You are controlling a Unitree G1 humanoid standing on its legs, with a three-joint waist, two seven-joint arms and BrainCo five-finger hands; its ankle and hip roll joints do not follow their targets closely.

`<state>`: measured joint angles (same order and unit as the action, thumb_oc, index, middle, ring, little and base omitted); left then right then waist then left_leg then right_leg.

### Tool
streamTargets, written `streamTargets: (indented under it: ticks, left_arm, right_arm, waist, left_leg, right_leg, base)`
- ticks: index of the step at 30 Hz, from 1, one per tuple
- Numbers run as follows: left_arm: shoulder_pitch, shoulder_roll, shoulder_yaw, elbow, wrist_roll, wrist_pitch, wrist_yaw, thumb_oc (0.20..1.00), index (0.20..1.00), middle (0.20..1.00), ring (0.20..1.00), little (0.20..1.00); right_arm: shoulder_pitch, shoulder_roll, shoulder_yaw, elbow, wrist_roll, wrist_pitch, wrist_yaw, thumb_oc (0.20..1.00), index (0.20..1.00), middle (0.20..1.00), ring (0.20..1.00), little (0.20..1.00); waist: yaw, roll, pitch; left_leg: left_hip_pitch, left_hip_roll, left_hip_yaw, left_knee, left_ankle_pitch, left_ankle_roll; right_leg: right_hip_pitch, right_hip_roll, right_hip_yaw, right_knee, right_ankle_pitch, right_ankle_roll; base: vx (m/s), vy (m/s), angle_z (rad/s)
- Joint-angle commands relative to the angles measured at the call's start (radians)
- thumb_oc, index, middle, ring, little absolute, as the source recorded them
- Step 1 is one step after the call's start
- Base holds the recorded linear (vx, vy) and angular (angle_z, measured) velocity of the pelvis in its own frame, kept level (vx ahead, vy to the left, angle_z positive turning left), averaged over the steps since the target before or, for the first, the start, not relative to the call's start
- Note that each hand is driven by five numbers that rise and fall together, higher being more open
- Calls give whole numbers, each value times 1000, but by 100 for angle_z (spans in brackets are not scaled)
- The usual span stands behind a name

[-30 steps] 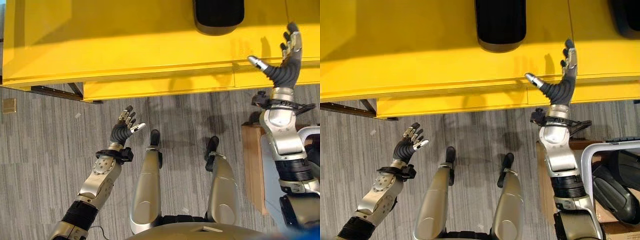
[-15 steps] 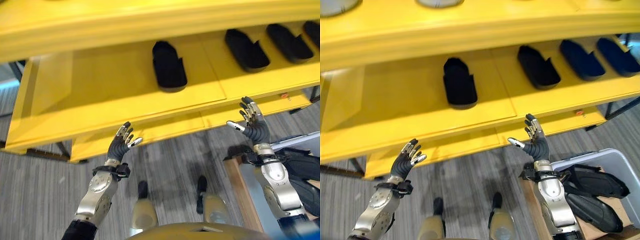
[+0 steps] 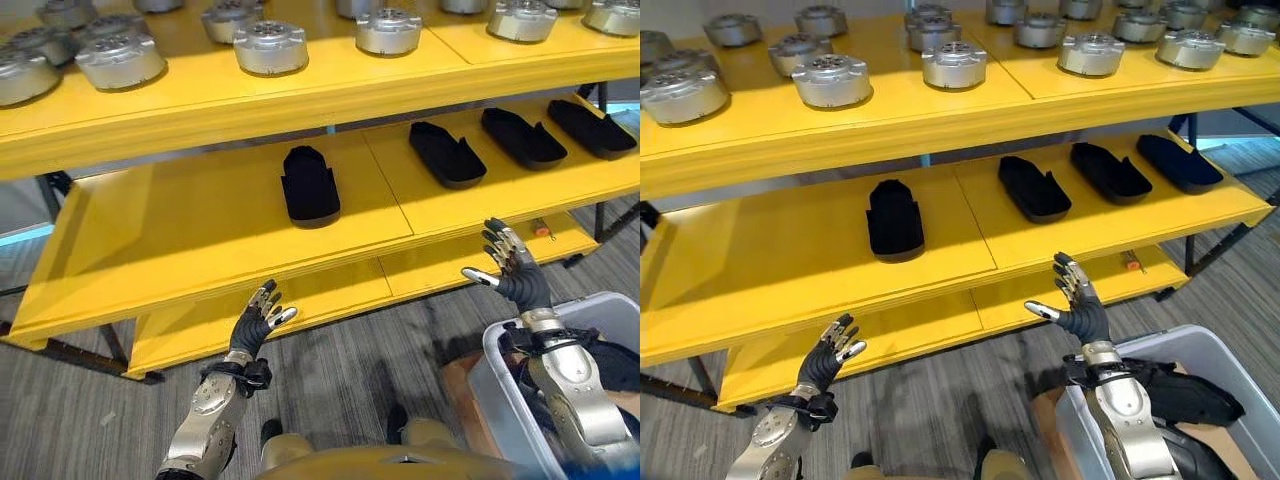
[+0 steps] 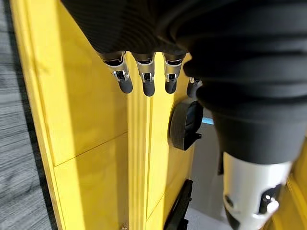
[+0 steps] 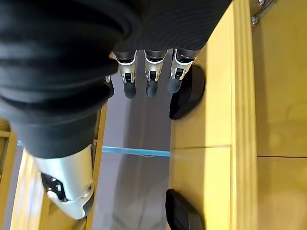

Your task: Move parts from the plastic box to the shelf.

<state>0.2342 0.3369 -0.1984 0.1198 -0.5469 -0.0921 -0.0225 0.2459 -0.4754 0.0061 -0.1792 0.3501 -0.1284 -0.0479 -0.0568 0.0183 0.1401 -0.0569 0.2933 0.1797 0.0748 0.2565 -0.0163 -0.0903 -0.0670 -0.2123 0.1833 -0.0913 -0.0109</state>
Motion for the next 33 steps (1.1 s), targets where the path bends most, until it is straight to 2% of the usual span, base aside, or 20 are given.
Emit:
streamTargets:
  ticks: [1,2,3,4,5,6,7,10,12,14,17,19,24,26,27,29,30,31,32,33]
  left_arm:
    - [-12,38,43,-64,34,-44,-24,1000,1000,1000,1000,1000]
    - [-1,34,46,-65,44,-44,-23,1000,1000,1000,1000,1000]
    - [7,26,54,-74,54,-45,-21,1000,1000,1000,1000,1000]
    - [7,26,55,-75,54,-45,-21,1000,1000,1000,1000,1000]
    - [11,26,60,-79,61,-47,-17,1000,1000,1000,1000,1000]
    - [26,23,80,-84,64,-53,-12,1000,1000,1000,1000,1000]
    - [38,19,89,-82,59,-54,-12,1000,1000,1000,1000,1000]
    - [14,15,85,-60,55,-57,-9,1000,1000,1000,1000,1000]
    - [23,17,92,-60,50,-56,-11,1000,1000,1000,1000,1000]
    - [35,14,92,-53,55,-52,-17,1000,1000,1000,1000,1000]
    - [29,14,94,-45,46,-51,-9,1000,1000,1000,1000,1000]
    - [22,20,94,-36,54,-51,-7,1000,1000,1000,1000,1000]
    - [2,29,90,-19,58,-60,8,1000,1000,1000,1000,1000]
    - [-10,32,86,-13,58,-62,12,1000,1000,1000,1000,1000]
    - [-19,38,92,-20,58,-68,28,1000,1000,1000,1000,1000]
    - [-12,43,104,-33,49,-68,40,1000,1000,1000,1000,1000]
    - [-13,44,105,-34,49,-68,40,1000,1000,1000,1000,1000]
    - [-2,42,116,-37,44,-63,44,1000,1000,1000,1000,1000]
    - [1,40,119,-36,40,-59,40,1000,1000,1000,1000,1000]
    - [0,39,120,-36,40,-58,40,1000,1000,1000,1000,1000]
  right_arm:
    - [-26,5,-30,-86,32,-29,21,1000,1000,1000,1000,1000]
    - [-24,12,-20,-75,36,-26,34,1000,1000,1000,1000,1000]
    - [-51,26,10,-49,39,-24,38,1000,1000,1000,1000,1000]
    - [-52,26,10,-48,39,-24,38,1000,1000,1000,1000,1000]
    - [-69,36,27,-33,43,-28,39,1000,1000,1000,1000,1000]
    - [-106,48,55,-13,53,-30,43,1000,1000,1000,1000,1000]
    - [-118,55,70,-9,60,-29,49,1000,1000,1000,1000,1000]
    - [-134,78,95,3,80,-17,52,1000,1000,1000,1000,1000]
    - [-127,81,99,-1,94,-13,61,1000,1000,1000,1000,1000]
    - [-123,85,112,4,94,-1,73,1000,1000,1000,1000,1000]
    - [-136,93,132,19,120,10,78,1000,1000,1000,1000,1000]
    - [-121,92,138,16,151,27,99,1000,1000,1000,1000,1000]
    - [-115,90,137,9,158,25,102,1000,1000,1000,1000,1000]
    - [-121,92,144,12,161,27,103,1000,1000,1000,1000,1000]
    - [-146,100,165,15,166,25,99,1000,1000,1000,1000,1000]
    - [-164,109,183,15,164,23,96,1000,1000,1000,1000,1000]
    - [-164,109,184,15,164,22,96,1000,1000,1000,1000,1000]
    - [-190,118,208,30,161,22,87,1000,1000,1000,1000,1000]
    - [-202,119,214,37,163,26,87,1000,1000,1000,1000,1000]
    - [-205,119,214,38,163,26,87,1000,1000,1000,1000,1000]
  waist:
    - [4,-33,25]
    - [24,-37,22]
    - [55,-43,18]
    - [53,-43,17]
    - [69,-45,13]
    - [96,-44,13]
    - [96,-42,10]
    - [89,-45,-13]
    - [87,-48,-22]
    - [86,-55,-34]
    - [84,-57,-27]
    - [67,-60,-25]
    - [32,-65,-1]
    - [32,-66,8]
    - [45,-65,31]
    - [74,-56,45]
    - [72,-56,43]
    - [106,-45,48]
    - [113,-39,46]
    - [112,-41,50]
  left_leg:
    - [-41,-111,-41,-19,-58,-53]
    - [-49,-219,-127,-23,-112,-23]
    - [-51,-329,-278,-21,-158,1]
    - [-54,-329,-279,-21,-155,2]
    - [-52,-380,-371,-16,-167,11]
    - [-65,-456,-514,-2,-172,26]
    - [-57,-461,-523,-3,-186,41]
    - [-27,-440,-457,-44,-178,49]
    - [-14,-432,-443,-57,-181,54]
    - [22,-428,-409,-75,-201,79]
    - [35,-412,-339,-80,-215,92]
    - [56,-399,-253,-100,-229,102]
    - [51,-391,-194,-106,-238,112]
    - [44,-389,-181,-105,-239,112]
    - [39,-379,-143,-99,-253,119]
    - [44,-358,-96,-103,-265,112]
    - [41,-358,-97,-102,-263,111]
    - [64,-328,-39,-98,-283,100]
    - [81,-315,-26,-101,-299,93]
    - [74,-316,-16,-98,-287,96]
  right_leg:
    - [124,13,26,-125,58,25]
    - [130,13,42,-151,81,29]
    - [125,28,78,-166,98,32]
    - [123,28,76,-167,100,33]
    - [117,39,107,-170,106,33]
    - [100,60,169,-165,117,34]
    - [97,68,190,-160,114,35]
    - [107,73,195,-180,119,39]
    - [115,72,200,-187,118,40]
    - [127,69,239,-187,121,52]
    - [104,74,301,-153,132,67]
    - [74,90,385,-139,151,87]
    - [13,113,453,-90,161,100]
    - [-7,119,462,-74,161,102]
    - [-50,107,397,-21,150,117]
    - [-68,8,193,-7,143,120]
    - [-70,8,192,-9,146,120]
    - [-53,-114,-21,-23,160,111]
    - [-49,-148,-65,-21,160,120]
    - [-53,-151,-73,-24,174,112]
  base:
    - [37,-28,16]
    - [71,-42,-14]
    - [65,-40,-16]
    - [39,-35,-52]
    - [14,2,-93]
    - [31,9,-111]
    - [50,37,-130]
    - [68,63,-161]
    - [126,91,-56]
    - [171,126,-40]
    - [55,123,-80]
    - [66,200,-126]
    - [-14,82,-56]
    - [-63,42,-64]
    - [-47,39,-82]
    - [-30,15,-111]
    - [23,-38,-205]
    - [80,-45,-159]
    - [31,-45,-78]
    - [54,-52,-57]
